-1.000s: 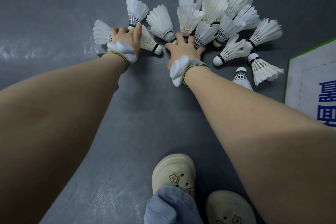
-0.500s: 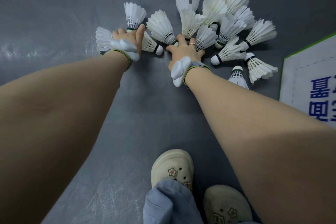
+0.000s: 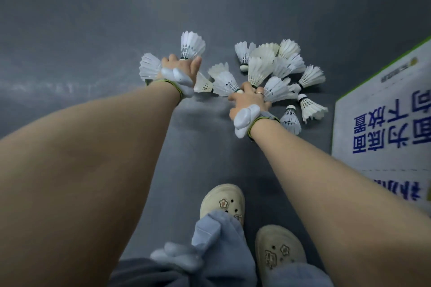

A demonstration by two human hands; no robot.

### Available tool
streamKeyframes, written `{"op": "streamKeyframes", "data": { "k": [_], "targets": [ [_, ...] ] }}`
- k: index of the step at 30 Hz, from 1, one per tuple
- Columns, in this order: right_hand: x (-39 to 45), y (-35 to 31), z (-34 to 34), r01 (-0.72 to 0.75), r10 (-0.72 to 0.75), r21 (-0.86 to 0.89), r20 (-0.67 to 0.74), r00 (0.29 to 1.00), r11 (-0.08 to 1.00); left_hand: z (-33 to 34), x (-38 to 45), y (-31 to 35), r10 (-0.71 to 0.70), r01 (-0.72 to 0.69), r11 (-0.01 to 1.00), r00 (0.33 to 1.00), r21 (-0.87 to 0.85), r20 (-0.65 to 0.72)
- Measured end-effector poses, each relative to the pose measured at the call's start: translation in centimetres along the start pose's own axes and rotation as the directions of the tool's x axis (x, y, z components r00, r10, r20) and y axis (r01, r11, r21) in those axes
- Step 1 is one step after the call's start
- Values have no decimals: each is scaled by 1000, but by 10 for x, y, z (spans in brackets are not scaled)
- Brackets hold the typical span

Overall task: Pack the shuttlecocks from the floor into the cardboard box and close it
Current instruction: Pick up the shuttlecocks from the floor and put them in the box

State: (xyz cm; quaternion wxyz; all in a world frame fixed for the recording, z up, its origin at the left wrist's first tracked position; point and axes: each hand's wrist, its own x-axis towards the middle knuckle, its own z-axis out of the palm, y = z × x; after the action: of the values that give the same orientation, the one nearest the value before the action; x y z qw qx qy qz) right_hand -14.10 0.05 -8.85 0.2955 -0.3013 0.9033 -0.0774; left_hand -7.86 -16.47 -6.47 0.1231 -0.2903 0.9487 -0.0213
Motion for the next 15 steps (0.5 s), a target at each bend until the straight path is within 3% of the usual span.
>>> {"op": "streamKeyframes", "data": {
  "k": [7,11,15],
  "targets": [
    [-80,-9,-60,63,-62,-1,-136,989,998,-77,-79,12,-52,40,984,997,-175,-63],
    [-137,-11,-110,142,-148,-42,-255,956,989,-144,-140,40,-46,-11,961,979,-277,-198],
    [-192,-11,-155,221,-270,-181,-332,904,959,-200,-192,72,-156,-39,840,939,-542,-308]
  ]
}}
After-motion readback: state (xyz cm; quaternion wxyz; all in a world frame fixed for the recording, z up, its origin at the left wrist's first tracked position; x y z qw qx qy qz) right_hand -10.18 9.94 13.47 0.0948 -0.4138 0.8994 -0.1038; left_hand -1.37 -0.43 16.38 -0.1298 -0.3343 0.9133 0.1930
